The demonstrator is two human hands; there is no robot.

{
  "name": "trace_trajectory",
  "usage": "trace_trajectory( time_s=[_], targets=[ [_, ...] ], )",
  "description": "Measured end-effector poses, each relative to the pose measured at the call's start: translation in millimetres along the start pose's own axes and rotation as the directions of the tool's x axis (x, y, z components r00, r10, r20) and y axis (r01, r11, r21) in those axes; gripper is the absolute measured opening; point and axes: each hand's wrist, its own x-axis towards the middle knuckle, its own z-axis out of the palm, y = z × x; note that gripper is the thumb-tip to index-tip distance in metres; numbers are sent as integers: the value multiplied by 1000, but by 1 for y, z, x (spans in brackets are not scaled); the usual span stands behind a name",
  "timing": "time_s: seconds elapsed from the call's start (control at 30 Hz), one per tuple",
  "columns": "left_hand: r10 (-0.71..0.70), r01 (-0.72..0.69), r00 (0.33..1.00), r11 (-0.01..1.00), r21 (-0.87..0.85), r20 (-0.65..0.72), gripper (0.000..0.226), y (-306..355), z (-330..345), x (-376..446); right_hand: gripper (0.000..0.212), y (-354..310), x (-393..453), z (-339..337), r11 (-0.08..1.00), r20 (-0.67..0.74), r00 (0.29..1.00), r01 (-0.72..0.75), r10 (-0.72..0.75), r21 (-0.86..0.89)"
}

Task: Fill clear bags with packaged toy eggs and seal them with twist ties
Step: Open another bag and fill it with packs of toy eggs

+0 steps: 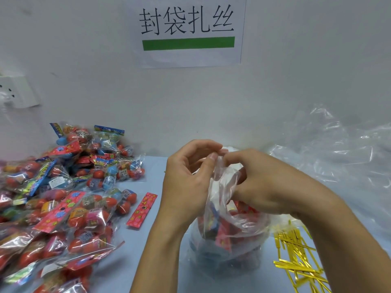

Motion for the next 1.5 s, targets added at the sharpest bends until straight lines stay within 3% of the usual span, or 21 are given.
trace_trajectory(
  time_s=[0.17, 0.37, 0.53, 0.73, 0.9, 1.0, 1.1, 1.3, 1.5],
  targets=[
    [-18, 18, 1000, 1000, 8, 1, 21, 0, 1, 0, 13, 2, -4, -3, 988, -51, 999, 0, -8, -151],
    [-30, 30, 1000, 999, 15, 0, 19, 1, 1, 0, 17, 1, -14, -10, 961, -148, 987, -95, 57, -260],
    [-24, 24, 1000, 999, 35, 7, 22, 1, 2, -1, 16, 0, -15, -7, 922, -20, 992, -123, 124, -367],
    [-15, 15, 1000, 999, 36, 6, 21, 0, 2, -1, 15, 6, -4, -3, 964, 25, 995, -90, 99, -249],
    [-14, 14, 1000, 999, 32, 2, 21, -1, 2, 0, 45, 3, 0, 0, 996, 43, 995, -87, 86, 9],
    [-20, 20, 1000, 999, 34, -1, 19, -1, 2, -1, 25, 5, -2, -4, 993, -26, 997, -81, 79, -83],
    [-28, 29, 1000, 999, 35, -9, 20, -1, 3, 0, 21, 5, -9, -13, 976, -133, 987, -116, 92, -183],
    [-30, 30, 999, 999, 38, 13, 19, 4, 11, -3, 32, -3, -24, -21, 919, -133, 981, -182, 143, -351],
    [-38, 37, 999, 999, 26, 33, 18, 6, 15, -4, 34, -10, -29, -20, 886, -111, 972, -233, 205, -401]
  ],
)
